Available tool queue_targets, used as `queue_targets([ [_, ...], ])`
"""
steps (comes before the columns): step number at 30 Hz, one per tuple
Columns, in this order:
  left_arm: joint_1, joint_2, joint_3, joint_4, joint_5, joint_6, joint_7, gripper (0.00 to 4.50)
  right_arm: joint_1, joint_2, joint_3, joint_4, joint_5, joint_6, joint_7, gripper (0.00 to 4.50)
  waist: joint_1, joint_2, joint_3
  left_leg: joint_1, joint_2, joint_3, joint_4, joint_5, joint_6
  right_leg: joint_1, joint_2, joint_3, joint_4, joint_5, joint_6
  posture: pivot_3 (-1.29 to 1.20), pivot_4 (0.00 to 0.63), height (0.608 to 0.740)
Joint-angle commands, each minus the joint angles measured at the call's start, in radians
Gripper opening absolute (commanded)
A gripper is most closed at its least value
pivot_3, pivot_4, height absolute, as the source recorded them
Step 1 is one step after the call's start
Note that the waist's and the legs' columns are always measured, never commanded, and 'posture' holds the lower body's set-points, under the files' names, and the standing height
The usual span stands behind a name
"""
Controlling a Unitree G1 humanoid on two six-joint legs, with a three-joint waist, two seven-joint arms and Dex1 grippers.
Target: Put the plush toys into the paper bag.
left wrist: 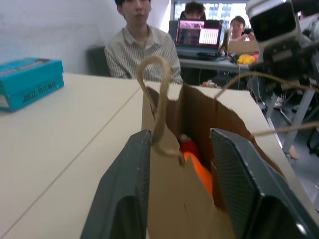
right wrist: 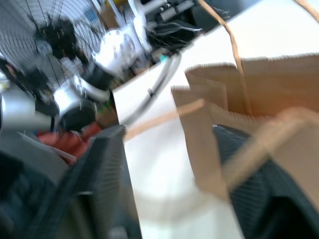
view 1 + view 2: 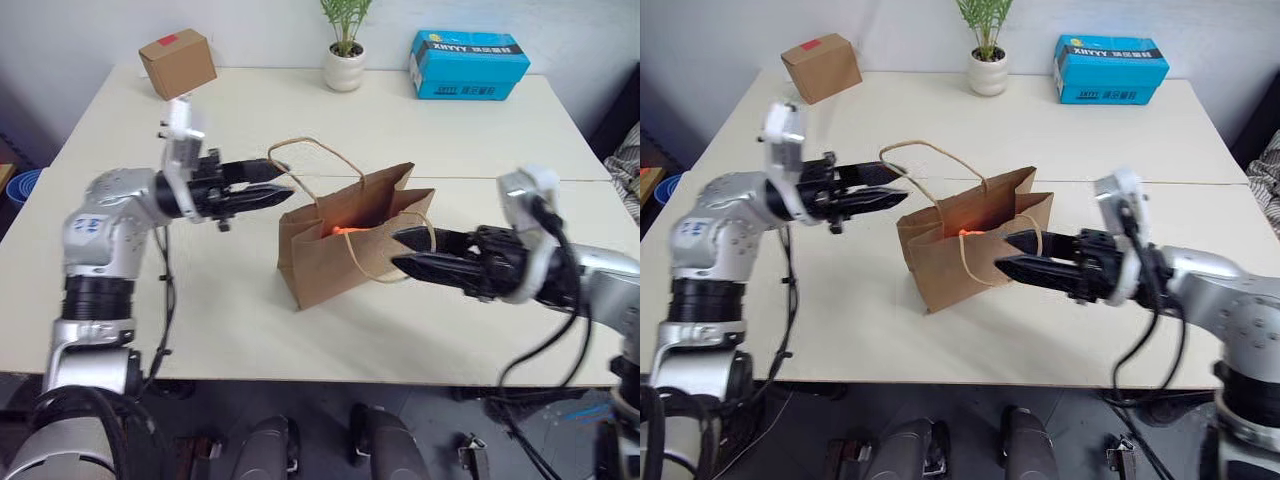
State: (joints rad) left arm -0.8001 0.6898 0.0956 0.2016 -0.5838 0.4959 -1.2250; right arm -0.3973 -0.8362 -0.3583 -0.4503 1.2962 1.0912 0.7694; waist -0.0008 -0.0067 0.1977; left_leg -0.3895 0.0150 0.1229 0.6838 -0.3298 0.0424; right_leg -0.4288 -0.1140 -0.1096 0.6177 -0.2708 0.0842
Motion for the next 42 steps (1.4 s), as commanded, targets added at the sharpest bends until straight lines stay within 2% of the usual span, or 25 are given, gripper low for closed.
queue_targets([
  [1,0.033,0.047,0.02,-0.041,-0.012,0.016,-0.044,3.32,0.065,-0.065,-0.066,-0.047,-0.032,-0.058,0.11,4.32,0.001,0.0,0.0,0.0,0.0,0.0,0.0,0.0,0.0,0.0,0.0,0.0,0.0,0.0,0.0,0.0,0.15,0.74],
  [2,0.05,0.062,0.024,-0.036,-0.005,0.017,-0.048,3.6,0.096,-0.053,-0.101,-0.05,-0.037,-0.094,0.127,4.5,0.002,0.0,0.0,0.0,0.0,0.0,0.001,0.0,0.0,0.0,0.0,0.0,0.001,0.0,0.0,0.0,0.15,0.74],
  [5,0.129,0.092,0.035,-0.065,0.005,0.006,-0.052,4.48,0.225,-0.039,-0.204,-0.065,-0.11,-0.205,0.19,4.5,0.006,-0.001,0.0,0.0,0.0,-0.001,0.001,0.0,0.0,0.001,-0.001,0.001,0.001,0.0,0.0,0.0,0.15,0.74],
  [7,0.18,0.089,0.053,-0.115,-0.012,0.007,-0.031,4.48,0.337,-0.037,-0.242,-0.071,-0.257,-0.339,0.27,4.5,0.018,-0.002,0.0,0.0,0.0,-0.001,0.0,0.0,0.0,0.001,-0.001,0.001,0.0,0.0,0.0,0.0,0.15,0.74],
  [10,0.244,0.033,0.068,-0.189,-0.01,-0.026,0.046,4.48,0.455,0.03,-0.262,-0.035,-0.457,-0.612,0.356,4.5,0.028,-0.003,-0.001,0.0,-0.001,0.0,0.001,0.0,0.001,0.001,-0.001,0.002,0.0,0.001,0.001,0.0,0.15,0.74],
  [13,0.28,-0.041,0.059,-0.264,-0.013,-0.033,0.126,4.48,0.53,0.112,-0.241,-0.015,-0.556,-0.772,0.377,4.5,0.028,-0.003,-0.001,0.001,-0.001,0.0,0.002,0.0,0.001,0.003,-0.001,0.002,0.0,0.001,0.002,0.0,0.15,0.74],
  [20,0.31,-0.186,-0.022,-0.351,0.035,-0.05,0.27,4.48,0.662,0.19,-0.165,-0.066,-0.619,-0.882,0.373,4.5,0.022,-0.003,-0.001,0.004,-0.001,0.0,0.001,0.001,0.0,0.004,-0.001,0.004,0.001,0.001,0.002,0.0,0.15,0.74],
  [25,0.329,-0.266,-0.094,-0.395,0.092,-0.06,0.37,4.48,0.67,0.236,-0.151,-0.068,-0.676,-1.013,0.35,4.5,0.024,-0.003,-0.001,0.004,-0.001,0.0,0.001,0.001,0.0,0.004,-0.001,0.004,0.002,0.001,0.002,0.0,0.15,0.74],
  [28,0.324,-0.288,-0.115,-0.357,0.144,-0.082,0.425,3.89,0.68,0.244,-0.141,-0.07,-0.695,-1.06,0.347,4.5,0.025,-0.003,-0.001,0.005,-0.001,0.0,0.001,0.001,0.0,0.004,-0.001,0.004,0.002,0.001,0.002,0.0,0.15,0.74],
  [33,0.272,-0.277,-0.145,-0.272,0.163,-0.121,0.348,2.34,0.699,0.243,-0.133,-0.07,-0.699,-1.103,0.335,4.5,0.025,-0.003,-0.001,0.005,-0.001,0.0,0.001,0.001,0.0,0.004,-0.001,0.004,0.002,0.001,0.001,0.0,0.15,0.74],
  [35,0.235,-0.26,-0.162,-0.231,0.143,-0.13,0.257,1.68,0.704,0.237,-0.139,-0.072,-0.69,-1.12,0.34,4.5,0.027,-0.003,-0.001,0.005,-0.001,0.0,0.002,0.001,0.0,0.004,-0.001,0.003,0.002,0.001,0.001,0.0,0.15,0.74],
  [40,0.103,-0.184,-0.182,-0.058,0.079,-0.173,-0.115,0.1,0.745,0.193,-0.178,-0.087,-0.652,-1.122,0.374,4.5,0.026,-0.003,-0.001,0.005,-0.002,0.001,0.002,0.001,0.0,0.004,0.0,-0.001,0.002,0.001,0.001,0.0,0.15,0.74],
  [42,0.066,-0.133,-0.223,0.031,0.128,-0.24,-0.256,0.02,0.759,0.175,-0.199,-0.082,-0.642,-1.126,0.388,4.5,0.025,-0.003,-0.001,0.005,-0.002,0.001,0.002,0.001,0.0,0.004,0.0,-0.002,0.002,0.001,0.001,0.0,0.15,0.74],
])
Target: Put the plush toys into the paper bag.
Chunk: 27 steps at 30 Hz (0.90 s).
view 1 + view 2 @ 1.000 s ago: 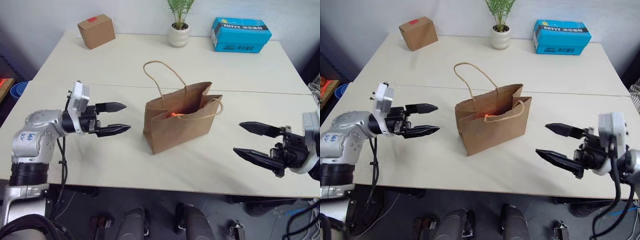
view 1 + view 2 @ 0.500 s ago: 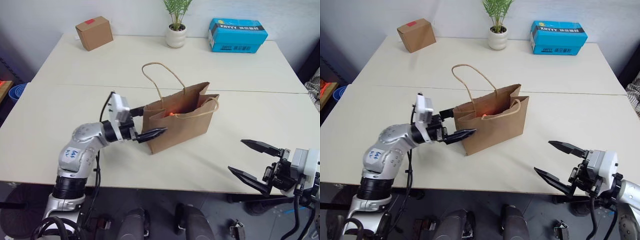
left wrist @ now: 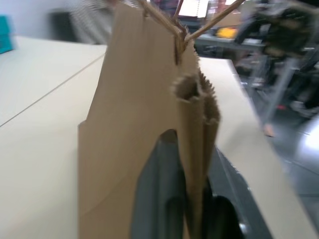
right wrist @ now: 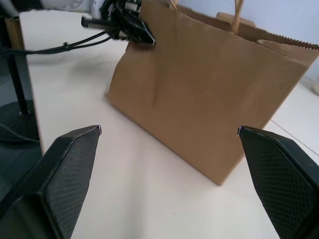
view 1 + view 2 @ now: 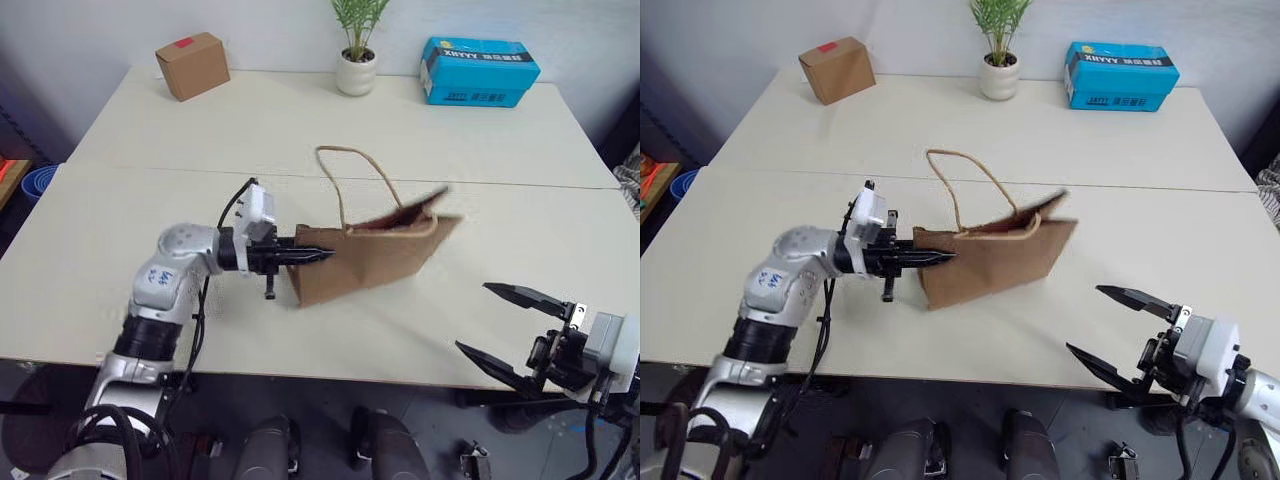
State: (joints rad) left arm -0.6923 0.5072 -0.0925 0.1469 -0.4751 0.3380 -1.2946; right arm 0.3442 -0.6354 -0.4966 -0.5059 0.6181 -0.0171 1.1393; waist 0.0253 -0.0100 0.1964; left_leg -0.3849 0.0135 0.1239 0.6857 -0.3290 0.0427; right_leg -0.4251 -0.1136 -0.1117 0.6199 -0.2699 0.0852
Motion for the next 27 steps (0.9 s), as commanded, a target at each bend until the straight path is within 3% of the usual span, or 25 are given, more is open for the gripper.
queue_targets([
  [1,-0.059,0.059,-0.044,0.13,0.038,-0.117,-0.227,0.02,0.024,-0.034,-0.07,-0.019,0.038,-0.02,0.028,4.5,-0.001,0.0,0.0,0.0,0.0,0.0,0.0,0.0,0.0,0.0,0.0,-0.001,0.0,0.0,0.0,0.0,0.15,0.74],
  [8,-0.107,0.056,-0.068,0.301,0.101,-0.267,-0.29,0.02,0.027,-0.058,-0.079,0.026,0.03,-0.048,0.073,4.5,-0.001,0.0,0.0,0.001,0.0,0.001,0.001,0.0,0.0,0.0,0.0,0.0,0.001,0.0,0.0,0.0,0.15,0.74],
  [12,-0.072,0.071,-0.017,0.251,0.106,-0.278,-0.183,0.89,-0.003,-0.086,-0.058,0.063,0.065,0.012,0.081,4.5,-0.002,0.0,0.0,0.001,0.0,0.001,0.001,0.0,0.001,0.0,-0.001,0.0,0.001,0.0,0.0,0.0,0.15,0.74],
  [18,0.098,0.194,0.178,-0.002,0.036,-0.161,-0.013,2.8,-0.106,-0.147,-0.044,0.151,0.076,0.042,0.119,4.5,-0.019,0.0,0.0,0.001,0.002,-0.001,0.001,-0.001,0.0,0.0,-0.003,0.005,0.002,-0.001,-0.002,0.0,0.15,0.74],
  [23,0.384,0.302,0.379,-0.21,0.036,-0.111,0.114,4.38,-0.235,-0.216,-0.026,0.318,0.046,-0.002,0.209,4.5,-0.026,0.0,0.0,0.001,0.002,-0.002,0.001,-0.001,0.0,0.001,-0.005,0.005,0.001,-0.001,-0.002,0.0,0.15,0.74],
  [27,0.601,0.35,0.533,-0.276,0.049,-0.127,0.158,4.45,-0.345,-0.278,0.009,0.481,0.003,-0.058,0.309,4.5,-0.027,0.0,0.0,0.001,0.003,-0.002,0.001,-0.001,-0.001,0.001,-0.006,0.005,0.0,-0.001,-0.002,0.0,0.15,0.74],
])
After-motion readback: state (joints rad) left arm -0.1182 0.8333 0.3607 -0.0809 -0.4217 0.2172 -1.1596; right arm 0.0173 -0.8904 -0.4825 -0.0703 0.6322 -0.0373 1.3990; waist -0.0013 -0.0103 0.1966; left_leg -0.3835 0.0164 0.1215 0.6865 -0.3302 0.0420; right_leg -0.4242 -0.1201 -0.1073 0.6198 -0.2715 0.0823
